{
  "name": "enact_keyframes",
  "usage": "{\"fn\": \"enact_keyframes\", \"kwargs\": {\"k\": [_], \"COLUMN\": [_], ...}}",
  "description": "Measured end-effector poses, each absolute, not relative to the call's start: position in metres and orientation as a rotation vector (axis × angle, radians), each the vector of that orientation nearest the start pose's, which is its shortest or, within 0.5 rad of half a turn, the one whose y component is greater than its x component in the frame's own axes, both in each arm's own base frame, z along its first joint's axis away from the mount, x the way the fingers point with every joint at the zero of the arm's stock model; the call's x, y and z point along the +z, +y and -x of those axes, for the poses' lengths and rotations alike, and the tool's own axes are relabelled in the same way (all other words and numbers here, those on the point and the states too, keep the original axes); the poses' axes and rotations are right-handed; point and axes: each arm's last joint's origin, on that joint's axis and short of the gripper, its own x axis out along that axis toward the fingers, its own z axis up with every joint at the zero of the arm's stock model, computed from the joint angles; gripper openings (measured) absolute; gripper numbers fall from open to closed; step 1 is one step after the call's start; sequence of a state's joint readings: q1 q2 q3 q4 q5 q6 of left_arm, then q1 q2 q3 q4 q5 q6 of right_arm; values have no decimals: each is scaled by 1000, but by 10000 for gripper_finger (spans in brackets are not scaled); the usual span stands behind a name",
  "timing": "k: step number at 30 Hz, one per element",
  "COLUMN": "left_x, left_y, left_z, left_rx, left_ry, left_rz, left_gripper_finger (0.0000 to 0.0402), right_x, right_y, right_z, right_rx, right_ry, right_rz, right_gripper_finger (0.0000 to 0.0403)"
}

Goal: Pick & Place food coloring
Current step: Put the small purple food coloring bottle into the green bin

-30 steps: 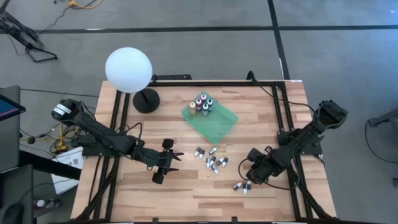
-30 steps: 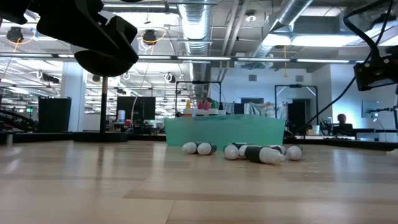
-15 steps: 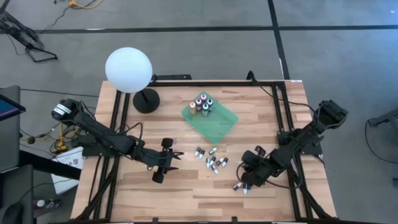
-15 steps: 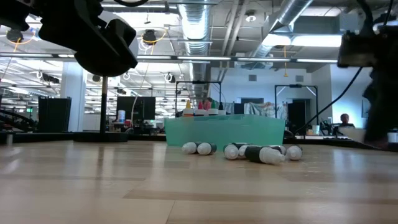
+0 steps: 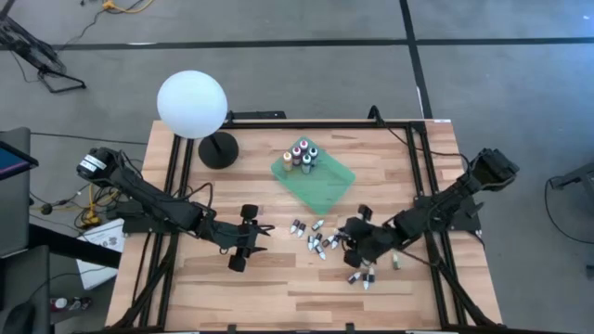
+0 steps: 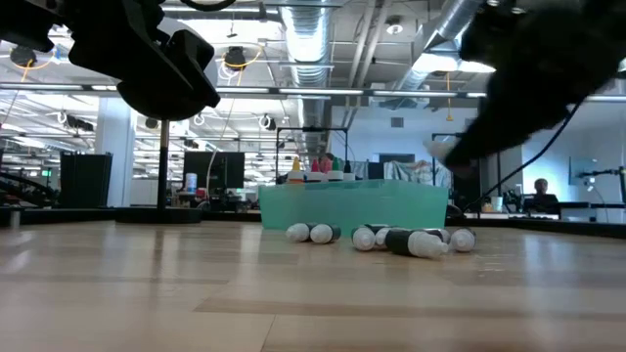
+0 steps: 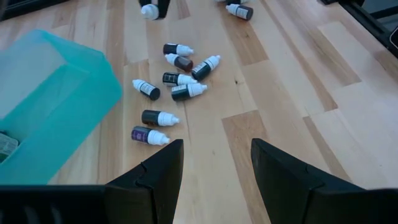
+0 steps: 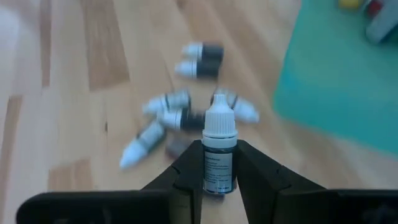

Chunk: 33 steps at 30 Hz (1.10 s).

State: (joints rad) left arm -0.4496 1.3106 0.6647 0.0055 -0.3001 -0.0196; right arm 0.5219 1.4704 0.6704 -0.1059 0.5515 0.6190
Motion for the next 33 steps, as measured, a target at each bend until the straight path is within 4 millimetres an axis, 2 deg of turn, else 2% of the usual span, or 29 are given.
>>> {"fn": "enact_keyframes", "kwargs": {"k": [11,14,19,25,33], "left_x": [202,202,202,203,203], "left_y": [-105,-105,-104,-104,-103], "left_z": [-238,-238,-239,-239,-240], "left_rx": [-135,-112,-80,-78,-54], "left_ry": [597,593,589,585,575], "left_rz": [-217,-224,-233,-232,-232], "left_gripper_finger": [183,183,183,183,183], "right_x": [182,187,183,183,179], "right_y": [65,45,13,2,-3], "right_z": [-276,-284,-289,-290,-286], "right_rx": [-343,-365,-362,-342,-335], "right_ry": [622,620,665,672,739], "right_rz": [-86,-139,-231,-268,-284], "right_gripper_finger": [72,72,72,75,113]}}
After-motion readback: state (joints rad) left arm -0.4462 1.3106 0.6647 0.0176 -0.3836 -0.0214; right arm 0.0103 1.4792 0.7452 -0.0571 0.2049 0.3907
